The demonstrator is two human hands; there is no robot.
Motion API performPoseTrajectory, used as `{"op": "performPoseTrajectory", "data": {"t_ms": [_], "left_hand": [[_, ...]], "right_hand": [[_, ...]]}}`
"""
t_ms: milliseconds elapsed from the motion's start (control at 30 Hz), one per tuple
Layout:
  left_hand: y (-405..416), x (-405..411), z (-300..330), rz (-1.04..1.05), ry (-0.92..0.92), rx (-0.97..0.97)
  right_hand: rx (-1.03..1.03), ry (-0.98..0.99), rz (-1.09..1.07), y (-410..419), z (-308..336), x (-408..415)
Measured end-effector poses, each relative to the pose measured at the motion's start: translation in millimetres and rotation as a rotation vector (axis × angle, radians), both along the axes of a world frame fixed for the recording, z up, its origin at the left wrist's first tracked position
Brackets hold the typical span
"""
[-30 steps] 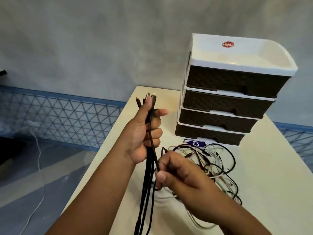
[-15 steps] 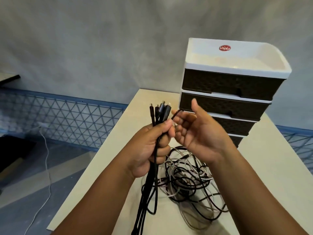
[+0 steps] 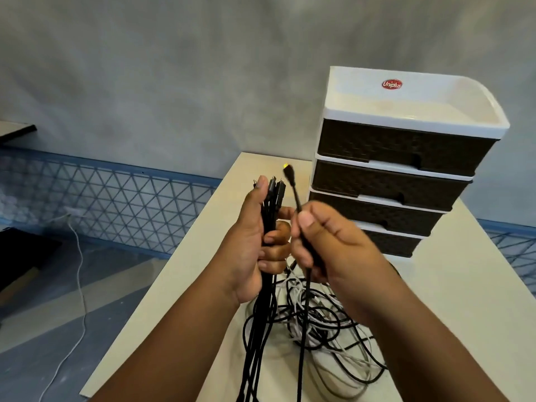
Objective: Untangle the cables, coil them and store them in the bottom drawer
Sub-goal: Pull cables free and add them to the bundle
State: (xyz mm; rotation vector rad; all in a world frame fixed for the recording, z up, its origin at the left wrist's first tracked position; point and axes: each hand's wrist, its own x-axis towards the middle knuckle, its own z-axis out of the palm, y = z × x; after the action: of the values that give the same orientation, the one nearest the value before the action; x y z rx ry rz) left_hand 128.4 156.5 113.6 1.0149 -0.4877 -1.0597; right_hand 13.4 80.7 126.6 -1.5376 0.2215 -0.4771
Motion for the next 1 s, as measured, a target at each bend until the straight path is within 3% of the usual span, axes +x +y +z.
{"op": "performPoseTrajectory", "data": {"t_ms": [433, 533, 700, 867, 933, 1000], "left_hand": [[-4, 0, -11, 0.197, -0.236, 0.177], [-3, 17, -9, 0.264, -0.04, 0.048], [13, 57, 1, 0.32, 0.142, -0.084], [25, 74, 1, 0.238, 0.259, -0.162], [27, 79, -1, 0.24, 0.253, -0.176], [29, 82, -1, 0.226, 0.243, -0.18]], "right_hand": [[-0.27, 0.112, -0.22, 23, -35, 16], [-0.054, 0.202, -0.032, 35, -56, 2], [-0.16, 0.518, 0.497, 43, -93, -32], [-0.032, 0.41, 0.274, 20, -123, -33], [-0.199, 0.409, 0.192, 14, -135, -28], [-0.511, 0.411, 0.176, 17, -142, -19]]}}
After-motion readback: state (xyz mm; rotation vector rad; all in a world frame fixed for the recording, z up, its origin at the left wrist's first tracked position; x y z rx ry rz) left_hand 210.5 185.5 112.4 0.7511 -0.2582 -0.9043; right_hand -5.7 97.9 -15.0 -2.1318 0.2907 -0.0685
